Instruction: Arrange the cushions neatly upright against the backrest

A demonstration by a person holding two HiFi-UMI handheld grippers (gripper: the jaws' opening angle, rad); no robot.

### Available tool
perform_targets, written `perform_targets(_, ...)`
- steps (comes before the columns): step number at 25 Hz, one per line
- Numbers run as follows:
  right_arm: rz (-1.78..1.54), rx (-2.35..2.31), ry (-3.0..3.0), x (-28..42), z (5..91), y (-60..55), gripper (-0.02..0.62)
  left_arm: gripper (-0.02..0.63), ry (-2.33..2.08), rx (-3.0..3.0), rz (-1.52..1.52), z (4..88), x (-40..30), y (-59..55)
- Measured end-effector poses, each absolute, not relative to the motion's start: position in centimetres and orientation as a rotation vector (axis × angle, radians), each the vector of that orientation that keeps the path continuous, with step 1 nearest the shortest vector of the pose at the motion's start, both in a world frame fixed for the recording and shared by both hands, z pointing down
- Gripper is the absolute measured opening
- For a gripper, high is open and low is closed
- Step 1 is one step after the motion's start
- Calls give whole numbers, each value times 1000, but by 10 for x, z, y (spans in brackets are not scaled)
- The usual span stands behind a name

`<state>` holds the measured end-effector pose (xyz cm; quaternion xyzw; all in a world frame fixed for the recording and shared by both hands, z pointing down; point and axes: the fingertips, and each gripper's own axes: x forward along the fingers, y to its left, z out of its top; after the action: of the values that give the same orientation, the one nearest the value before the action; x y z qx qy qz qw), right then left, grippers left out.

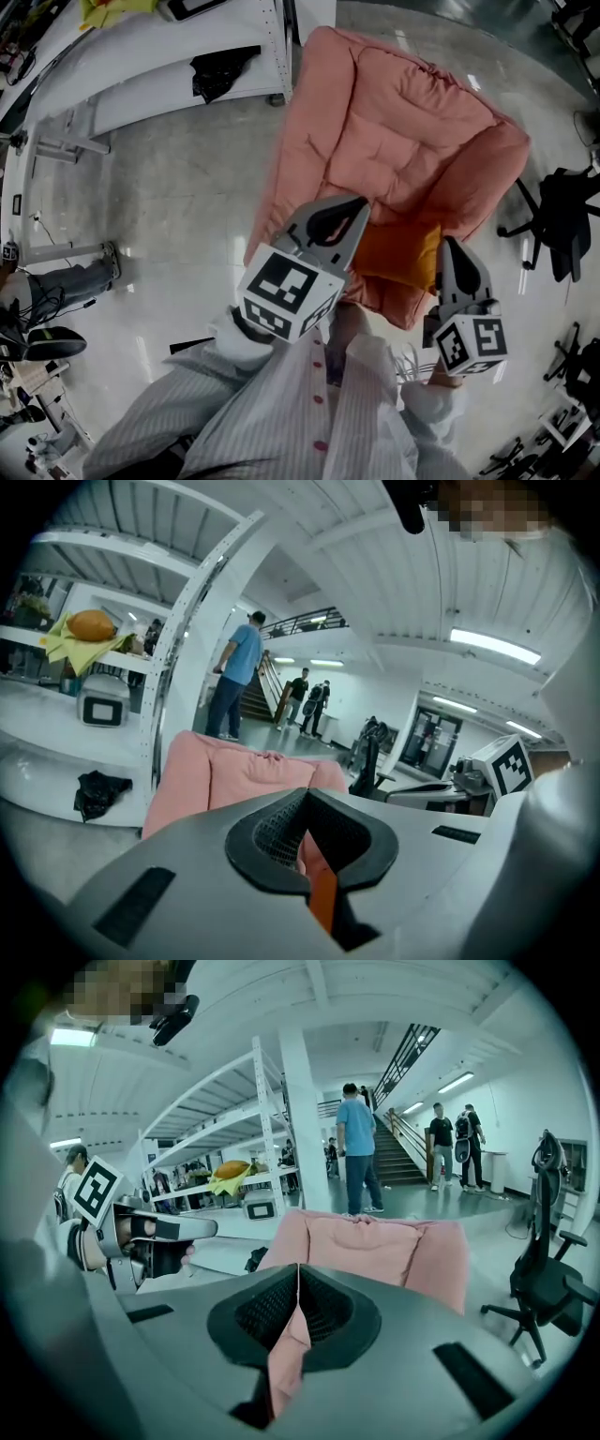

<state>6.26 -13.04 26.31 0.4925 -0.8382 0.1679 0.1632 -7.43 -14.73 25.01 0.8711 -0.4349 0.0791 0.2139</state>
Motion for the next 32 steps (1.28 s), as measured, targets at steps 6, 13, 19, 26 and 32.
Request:
perform_targets(6,535,1391,-2295,74,303,-132,14,11,-1176,2331,275,309,-75,-150)
perform_targets(13,593,1380,-2189,104,356,-129,15,11,-1119,2208,289,385,-53,-147)
perform_targets(19,617,1390,-2112,127,399,-137,15,12,-1084,2102,294,455,-35,-148)
perform_targets(26,632,1416,-2041,147,444,-141,17,14,-1037,2008,336,543,-18,-139)
perform_targets(32,647,1429,-1997,148,468,-146,67,71,-954,1882,350,616,-18,-128)
